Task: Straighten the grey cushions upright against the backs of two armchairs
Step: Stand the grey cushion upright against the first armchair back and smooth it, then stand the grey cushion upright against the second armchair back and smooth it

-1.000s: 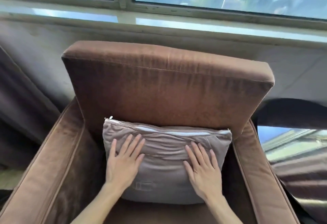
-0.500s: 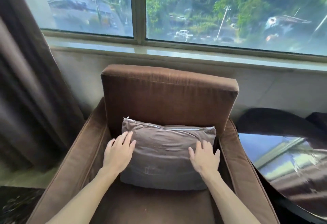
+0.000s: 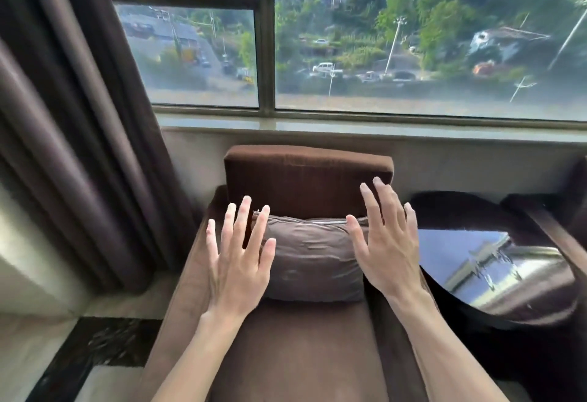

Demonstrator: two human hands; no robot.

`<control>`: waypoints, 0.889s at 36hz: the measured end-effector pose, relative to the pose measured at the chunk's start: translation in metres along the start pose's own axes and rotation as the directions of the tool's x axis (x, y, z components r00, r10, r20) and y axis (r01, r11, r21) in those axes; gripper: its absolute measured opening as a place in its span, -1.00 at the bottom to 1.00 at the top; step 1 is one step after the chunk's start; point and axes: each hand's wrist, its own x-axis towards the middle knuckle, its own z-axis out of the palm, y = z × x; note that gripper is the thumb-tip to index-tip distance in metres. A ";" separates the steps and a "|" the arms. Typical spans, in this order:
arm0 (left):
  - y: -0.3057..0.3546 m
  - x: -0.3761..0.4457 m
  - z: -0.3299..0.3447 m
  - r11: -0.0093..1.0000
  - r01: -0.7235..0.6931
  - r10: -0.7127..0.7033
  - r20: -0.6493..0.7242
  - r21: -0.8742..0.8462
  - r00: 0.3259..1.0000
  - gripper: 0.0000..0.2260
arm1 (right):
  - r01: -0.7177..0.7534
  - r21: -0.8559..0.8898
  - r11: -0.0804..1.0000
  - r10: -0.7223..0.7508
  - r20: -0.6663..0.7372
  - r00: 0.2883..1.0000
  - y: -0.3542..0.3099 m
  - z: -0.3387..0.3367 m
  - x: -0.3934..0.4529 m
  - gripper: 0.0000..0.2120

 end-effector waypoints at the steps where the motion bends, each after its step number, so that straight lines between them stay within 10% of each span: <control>1: 0.008 -0.004 -0.014 1.000 -0.004 0.004 -0.004 -0.002 1.000 -0.52 | 0.011 0.003 1.000 -0.011 -0.008 1.000 -0.005 -0.016 -0.001 -0.43; 17: 0.131 -0.034 -0.129 0.986 -0.127 0.143 0.162 -0.106 0.976 -0.49 | -0.041 -0.180 0.983 0.062 0.114 0.992 -0.008 -0.174 -0.075 -0.34; 32: 0.277 -0.031 -0.127 0.771 -0.450 0.559 0.141 -0.451 0.817 -0.48 | -0.483 -0.421 0.768 0.463 -0.156 0.873 0.052 -0.288 -0.169 -0.35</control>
